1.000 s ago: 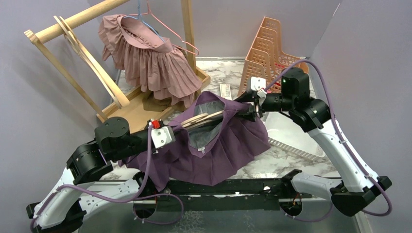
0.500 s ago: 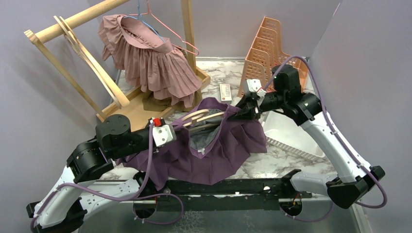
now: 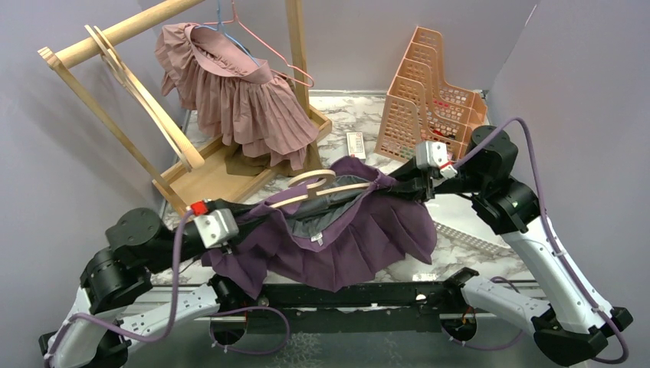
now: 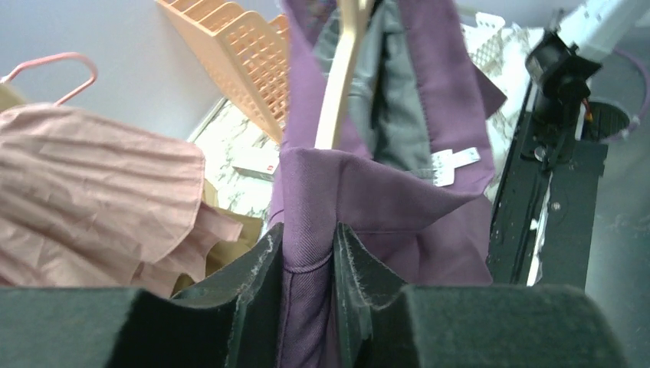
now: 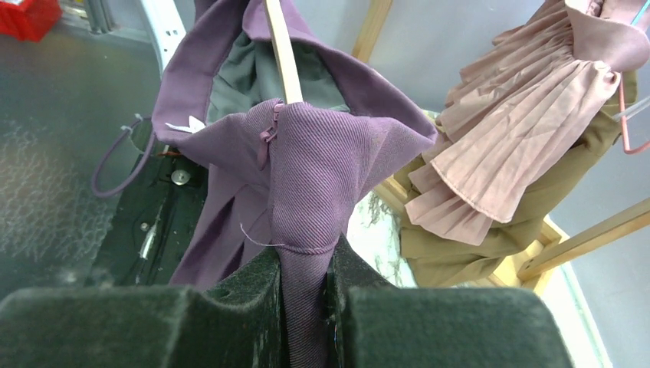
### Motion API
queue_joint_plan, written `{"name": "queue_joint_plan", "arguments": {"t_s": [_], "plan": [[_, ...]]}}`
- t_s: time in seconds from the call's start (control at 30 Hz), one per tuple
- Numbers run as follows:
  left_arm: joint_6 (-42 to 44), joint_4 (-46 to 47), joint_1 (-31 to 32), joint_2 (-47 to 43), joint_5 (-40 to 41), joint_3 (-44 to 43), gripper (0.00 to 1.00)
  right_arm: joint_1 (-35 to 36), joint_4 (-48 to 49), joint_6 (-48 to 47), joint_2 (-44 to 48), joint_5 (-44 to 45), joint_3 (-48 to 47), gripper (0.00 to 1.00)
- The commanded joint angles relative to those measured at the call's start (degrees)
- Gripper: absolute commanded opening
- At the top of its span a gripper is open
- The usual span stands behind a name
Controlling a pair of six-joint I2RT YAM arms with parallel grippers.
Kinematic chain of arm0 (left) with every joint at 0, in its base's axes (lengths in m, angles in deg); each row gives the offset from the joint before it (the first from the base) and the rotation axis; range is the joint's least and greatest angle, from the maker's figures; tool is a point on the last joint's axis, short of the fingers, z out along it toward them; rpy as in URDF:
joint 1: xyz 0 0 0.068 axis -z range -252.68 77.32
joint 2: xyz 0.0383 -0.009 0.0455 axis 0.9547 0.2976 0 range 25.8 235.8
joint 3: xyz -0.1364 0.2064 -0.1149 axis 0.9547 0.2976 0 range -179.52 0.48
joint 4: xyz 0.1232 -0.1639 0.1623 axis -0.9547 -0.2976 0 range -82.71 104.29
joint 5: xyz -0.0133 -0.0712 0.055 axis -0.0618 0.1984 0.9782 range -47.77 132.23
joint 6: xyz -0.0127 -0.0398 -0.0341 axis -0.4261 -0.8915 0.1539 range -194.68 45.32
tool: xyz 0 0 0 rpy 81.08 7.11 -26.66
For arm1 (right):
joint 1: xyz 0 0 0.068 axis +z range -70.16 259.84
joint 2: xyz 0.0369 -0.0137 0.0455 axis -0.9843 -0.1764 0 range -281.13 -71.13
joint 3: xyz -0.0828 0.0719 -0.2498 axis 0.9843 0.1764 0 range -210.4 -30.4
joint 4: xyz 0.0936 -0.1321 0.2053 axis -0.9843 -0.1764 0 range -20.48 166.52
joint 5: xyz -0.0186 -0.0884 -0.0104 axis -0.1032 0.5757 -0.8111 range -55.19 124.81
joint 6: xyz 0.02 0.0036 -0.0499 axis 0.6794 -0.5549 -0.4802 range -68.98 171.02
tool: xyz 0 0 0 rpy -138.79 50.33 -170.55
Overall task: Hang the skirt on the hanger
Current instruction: Hang the skirt on the hanger.
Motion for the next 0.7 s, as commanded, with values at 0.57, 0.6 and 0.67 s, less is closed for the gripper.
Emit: {"name": "queue_joint_plan", "arguments": {"t_s": [0.57, 0.6, 0.67], "plan": [[0.72, 7.24, -0.27, 16.97, 5.34, -15.99, 0.70, -0.57, 9.71, 13.43, -5.46, 1.80, -4.96, 0.01], [0.26, 8.27, -0.27, 18.04, 3.10, -15.75, 0.69, -0.57, 10.20, 13.82, -5.46, 1.23, -4.77, 0.01], [-0.95, 10.43, -0.27, 19.75, -0.20, -14.66, 0.69, -0.57, 11.43, 14.69, -5.51, 0.05, -4.12, 0.01]]}}
